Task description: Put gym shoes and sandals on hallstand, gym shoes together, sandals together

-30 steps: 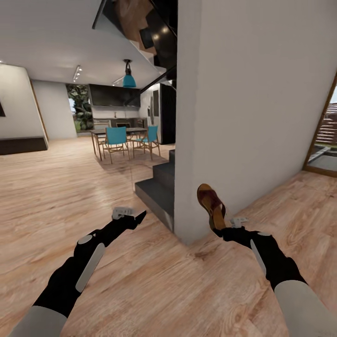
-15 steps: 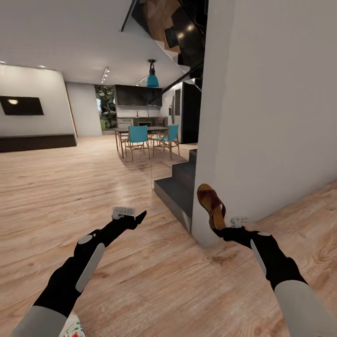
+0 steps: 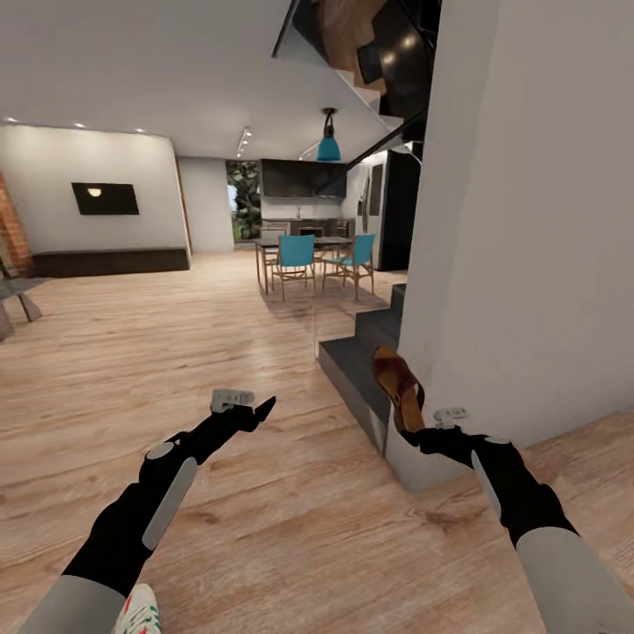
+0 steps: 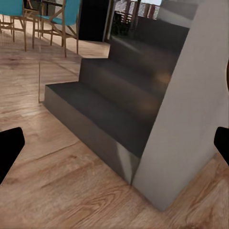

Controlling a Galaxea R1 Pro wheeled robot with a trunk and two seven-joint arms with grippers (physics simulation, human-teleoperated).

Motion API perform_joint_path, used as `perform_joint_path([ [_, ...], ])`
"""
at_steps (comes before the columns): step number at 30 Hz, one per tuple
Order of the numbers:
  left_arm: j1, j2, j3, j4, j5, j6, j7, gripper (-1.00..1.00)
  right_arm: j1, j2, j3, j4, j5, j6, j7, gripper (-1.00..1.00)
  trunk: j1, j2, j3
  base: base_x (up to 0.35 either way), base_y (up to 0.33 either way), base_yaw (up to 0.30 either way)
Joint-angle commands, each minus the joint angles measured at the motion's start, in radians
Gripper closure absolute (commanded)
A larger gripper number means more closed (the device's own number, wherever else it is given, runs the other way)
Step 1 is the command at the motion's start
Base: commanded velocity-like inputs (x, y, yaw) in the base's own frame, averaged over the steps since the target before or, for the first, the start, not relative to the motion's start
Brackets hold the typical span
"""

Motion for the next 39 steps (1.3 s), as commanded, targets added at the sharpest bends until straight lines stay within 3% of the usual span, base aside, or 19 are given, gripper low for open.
perform_joint_path([
  [1,-0.001,0.0,-0.001,-0.001,0.011,0.007,0.0,-1.0,0.0,0.0,-0.004,-0.002,0.005,0.006,0.006,1.0,0.0,0.0,-0.001,0.231,-0.212,0.292],
  [22,-0.001,0.0,-0.001,-0.001,0.012,0.007,0.0,-1.0,0.0,0.0,-0.004,-0.003,0.005,0.005,0.006,1.0,0.0,0.0,-0.009,0.038,-0.032,0.292],
  [39,-0.001,0.0,0.0,-0.001,0.012,0.007,0.0,-1.0,0.0,0.0,-0.004,-0.003,0.006,0.005,0.006,1.0,0.0,0.0,-0.015,0.218,-0.201,0.292],
])
